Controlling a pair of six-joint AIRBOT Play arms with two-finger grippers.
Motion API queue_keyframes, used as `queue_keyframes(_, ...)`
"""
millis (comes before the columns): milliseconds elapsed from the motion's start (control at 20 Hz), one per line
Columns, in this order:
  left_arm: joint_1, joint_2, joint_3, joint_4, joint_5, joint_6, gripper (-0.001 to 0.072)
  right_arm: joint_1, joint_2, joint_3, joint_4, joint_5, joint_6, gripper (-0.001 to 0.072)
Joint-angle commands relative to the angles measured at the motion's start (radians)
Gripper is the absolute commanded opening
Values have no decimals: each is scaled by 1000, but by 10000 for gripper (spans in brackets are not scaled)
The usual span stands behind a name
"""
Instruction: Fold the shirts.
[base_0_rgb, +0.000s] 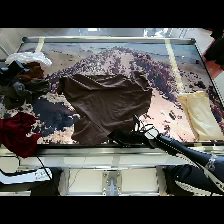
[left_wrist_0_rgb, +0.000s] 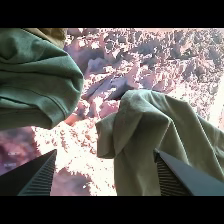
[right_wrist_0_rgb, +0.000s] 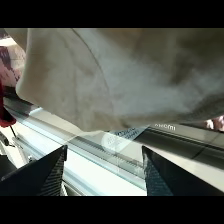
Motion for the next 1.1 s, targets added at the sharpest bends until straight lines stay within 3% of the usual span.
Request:
queue_keyframes(0, -1, 0, 0, 0, 11, 1, 702, 5, -26, 5, 12, -21, 23, 504)
queue_keyframes(250, -1, 0, 0, 0, 16, 8, 702, 48, -91, 6, 132, -51, -21, 490)
queue_keyframes(600, -1, 0, 0, 0, 41, 8, 702, 48, -92, 6, 166, -133, -27, 482)
queue_keyframes(750, -1, 0, 0, 0, 45, 8, 702, 47, -134, 35, 173, -123, -30, 386)
queue_keyframes(900, -1, 0, 0, 0, 45, 8, 702, 47, -189, 105, 174, -105, -66, 386)
queue_keyframes(950, -1, 0, 0, 0, 45, 8, 702, 47, -200, 124, 173, -105, -67, 351)
queue_keyframes(1000, 0, 0, 0, 1, 45, 8, 702, 47, -202, 140, 169, -113, -77, 124)
queue_keyframes(1050, 0, 0, 0, 1, 45, 8, 702, 47, -198, 154, 163, -117, -109, 22)
